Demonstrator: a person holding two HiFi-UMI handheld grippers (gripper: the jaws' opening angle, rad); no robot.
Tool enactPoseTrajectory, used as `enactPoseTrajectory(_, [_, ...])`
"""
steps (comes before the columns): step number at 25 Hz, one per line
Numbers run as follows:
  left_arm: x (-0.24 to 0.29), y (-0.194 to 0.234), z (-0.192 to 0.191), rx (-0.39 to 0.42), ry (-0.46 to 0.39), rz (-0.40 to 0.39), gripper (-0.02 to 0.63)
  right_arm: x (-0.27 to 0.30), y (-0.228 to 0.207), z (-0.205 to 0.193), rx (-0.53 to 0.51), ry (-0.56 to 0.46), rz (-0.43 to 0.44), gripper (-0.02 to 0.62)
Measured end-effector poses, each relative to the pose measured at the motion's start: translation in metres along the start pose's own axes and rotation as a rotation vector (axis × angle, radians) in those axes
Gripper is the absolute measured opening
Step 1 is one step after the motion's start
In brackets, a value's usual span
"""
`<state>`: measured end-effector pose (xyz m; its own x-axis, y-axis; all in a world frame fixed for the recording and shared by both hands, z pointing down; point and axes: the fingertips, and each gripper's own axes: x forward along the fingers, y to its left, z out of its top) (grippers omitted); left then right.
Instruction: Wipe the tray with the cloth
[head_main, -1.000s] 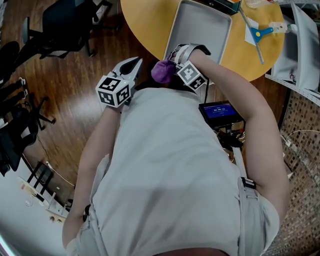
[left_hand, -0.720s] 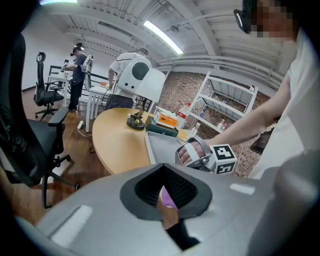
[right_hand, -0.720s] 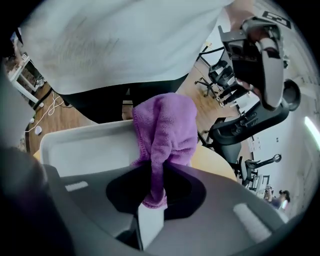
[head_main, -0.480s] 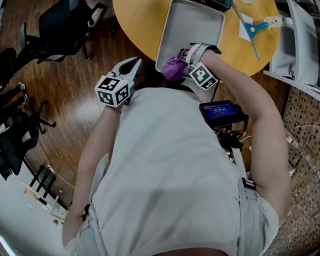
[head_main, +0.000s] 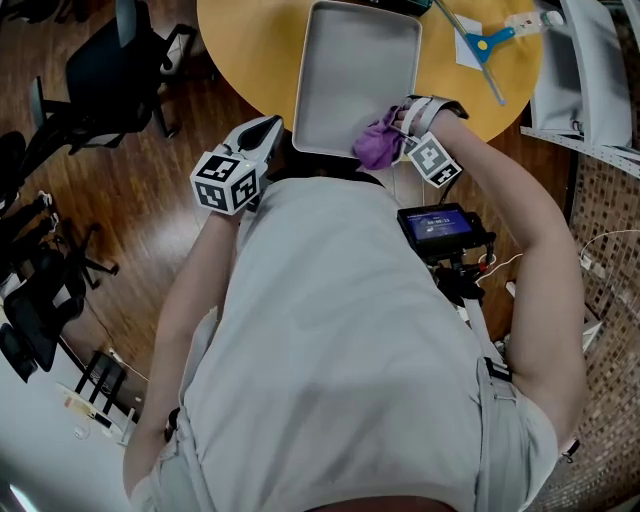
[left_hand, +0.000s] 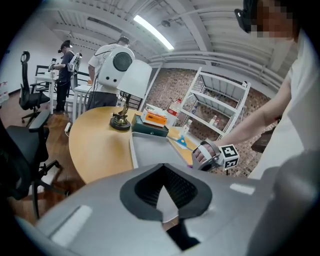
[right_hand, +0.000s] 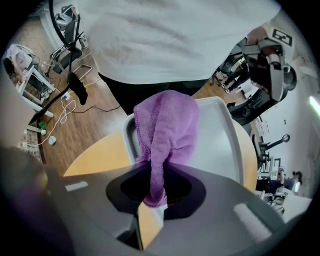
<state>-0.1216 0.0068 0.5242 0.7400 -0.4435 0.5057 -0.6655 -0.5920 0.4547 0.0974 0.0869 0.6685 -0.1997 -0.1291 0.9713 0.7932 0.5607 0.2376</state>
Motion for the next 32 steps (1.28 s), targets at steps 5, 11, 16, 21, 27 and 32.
enactPoseTrajectory(5, [-0.001,-0.003,-0.002,0.009,0.001,0.005,0.000,0.005,-0.004,0.002,-0.040,0.003,-0.010,0.060])
enactPoseTrajectory(11, [-0.010,-0.004,-0.003,-0.009,-0.011,0.034,0.001,0.001,-0.022,-0.010,-0.078,0.008,-0.069,0.060])
enactPoseTrajectory(16, [0.004,0.000,0.001,-0.039,-0.024,0.078,0.000,0.012,-0.049,-0.028,-0.131,-0.027,-0.133,0.060])
enactPoseTrajectory(21, [-0.004,0.005,-0.001,-0.071,-0.038,0.121,0.000,0.022,-0.095,-0.019,-0.169,-0.079,-0.169,0.058])
enactPoseTrajectory(27, [-0.022,0.001,-0.009,-0.075,-0.060,0.169,0.001,0.030,-0.135,-0.005,-0.216,-0.105,-0.174,0.058])
enactPoseTrajectory(32, [-0.033,-0.002,-0.016,-0.094,-0.076,0.192,0.000,0.033,-0.154,-0.005,-0.269,-0.084,-0.126,0.060])
